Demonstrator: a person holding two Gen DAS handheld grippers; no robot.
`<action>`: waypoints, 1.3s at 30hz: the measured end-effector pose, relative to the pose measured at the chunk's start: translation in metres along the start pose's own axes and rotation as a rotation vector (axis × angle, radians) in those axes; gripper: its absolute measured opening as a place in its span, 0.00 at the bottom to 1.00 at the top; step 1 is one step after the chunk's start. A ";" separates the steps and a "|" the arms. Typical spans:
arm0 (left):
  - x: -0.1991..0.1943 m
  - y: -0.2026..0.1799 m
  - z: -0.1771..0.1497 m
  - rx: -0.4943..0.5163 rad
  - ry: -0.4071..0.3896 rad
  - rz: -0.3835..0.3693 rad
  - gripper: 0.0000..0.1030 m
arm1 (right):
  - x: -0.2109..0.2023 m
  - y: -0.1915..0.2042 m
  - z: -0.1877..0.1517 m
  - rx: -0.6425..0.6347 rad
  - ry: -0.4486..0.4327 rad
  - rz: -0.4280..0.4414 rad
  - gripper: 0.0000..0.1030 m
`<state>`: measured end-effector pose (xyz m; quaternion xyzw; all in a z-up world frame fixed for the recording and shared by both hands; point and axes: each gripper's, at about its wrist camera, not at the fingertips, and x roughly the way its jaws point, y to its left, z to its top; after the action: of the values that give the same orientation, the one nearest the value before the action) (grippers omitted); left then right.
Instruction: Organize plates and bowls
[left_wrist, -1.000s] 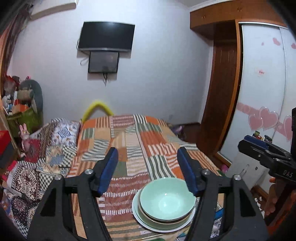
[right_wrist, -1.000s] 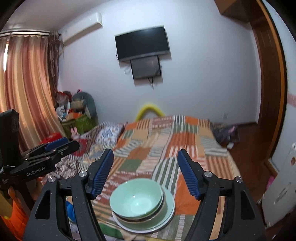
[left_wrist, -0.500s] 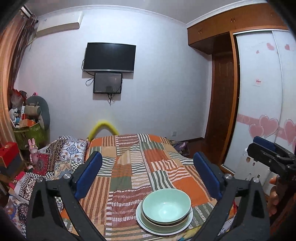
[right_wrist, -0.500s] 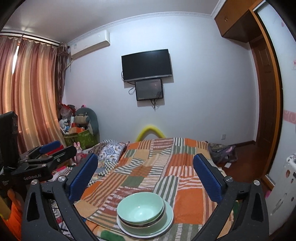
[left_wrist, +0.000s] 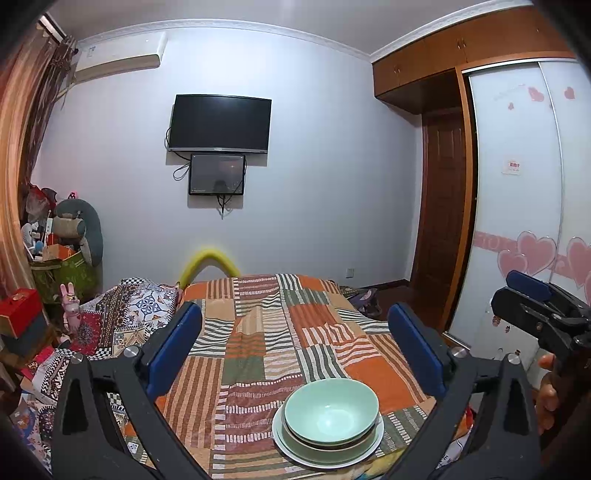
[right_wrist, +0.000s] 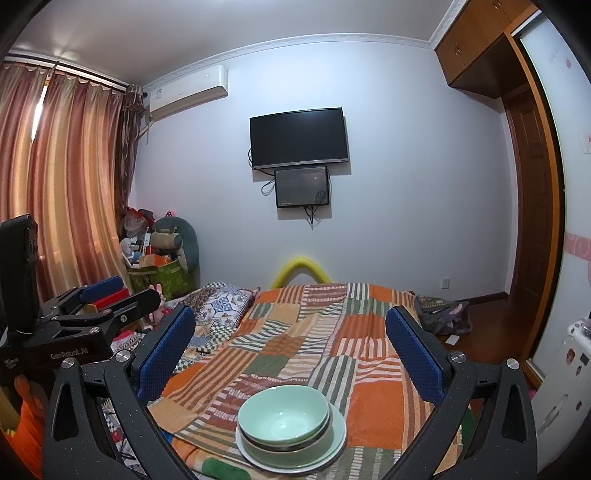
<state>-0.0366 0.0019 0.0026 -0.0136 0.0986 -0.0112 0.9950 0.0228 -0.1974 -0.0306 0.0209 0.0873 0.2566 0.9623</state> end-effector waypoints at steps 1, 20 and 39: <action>0.000 0.000 0.000 -0.001 0.001 -0.001 1.00 | -0.001 0.000 0.000 0.002 0.001 0.002 1.00; 0.003 -0.002 -0.003 -0.005 0.022 -0.019 1.00 | -0.002 -0.001 -0.002 0.008 0.007 0.000 1.00; 0.003 -0.007 -0.006 0.014 0.018 -0.021 1.00 | -0.002 -0.001 -0.001 0.003 0.012 0.001 1.00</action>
<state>-0.0352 -0.0050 -0.0038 -0.0074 0.1071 -0.0226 0.9940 0.0216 -0.1989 -0.0314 0.0208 0.0936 0.2569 0.9617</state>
